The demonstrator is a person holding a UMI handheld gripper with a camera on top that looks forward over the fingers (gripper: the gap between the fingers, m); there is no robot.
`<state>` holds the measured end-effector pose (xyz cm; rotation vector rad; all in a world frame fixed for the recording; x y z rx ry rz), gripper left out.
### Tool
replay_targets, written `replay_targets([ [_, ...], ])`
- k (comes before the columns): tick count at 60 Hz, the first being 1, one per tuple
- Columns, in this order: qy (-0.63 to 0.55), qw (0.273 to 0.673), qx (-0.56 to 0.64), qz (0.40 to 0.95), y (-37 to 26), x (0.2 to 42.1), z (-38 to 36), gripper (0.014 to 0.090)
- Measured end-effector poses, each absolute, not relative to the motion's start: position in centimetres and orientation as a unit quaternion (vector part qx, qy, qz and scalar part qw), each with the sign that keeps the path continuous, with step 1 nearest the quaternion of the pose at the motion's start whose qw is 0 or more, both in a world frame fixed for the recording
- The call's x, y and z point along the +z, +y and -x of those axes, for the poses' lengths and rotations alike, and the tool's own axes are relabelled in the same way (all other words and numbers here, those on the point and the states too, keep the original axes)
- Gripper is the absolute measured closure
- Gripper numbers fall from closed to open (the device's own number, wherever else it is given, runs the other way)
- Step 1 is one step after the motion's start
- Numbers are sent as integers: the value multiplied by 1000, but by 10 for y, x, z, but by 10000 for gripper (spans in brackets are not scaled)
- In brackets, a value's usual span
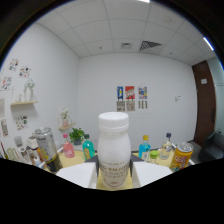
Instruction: Make me a cup of Mount Fuji.
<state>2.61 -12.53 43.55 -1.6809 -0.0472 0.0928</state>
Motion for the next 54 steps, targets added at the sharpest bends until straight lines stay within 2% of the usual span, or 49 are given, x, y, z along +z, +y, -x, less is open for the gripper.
replay_targets([
  [7, -36, 687, 59, 724, -166, 448, -31, 572],
  [13, -38, 680, 68, 729, -194, 420, -44, 573],
  [28, 9, 597, 71, 799, -231, 240, -94, 575],
  [37, 7, 557, 42, 830, -238, 156, -109, 574],
  [46, -122, 535, -91, 831, -228, 127, -122, 574],
  [54, -283, 505, -237, 780, -213, 121, -133, 573],
])
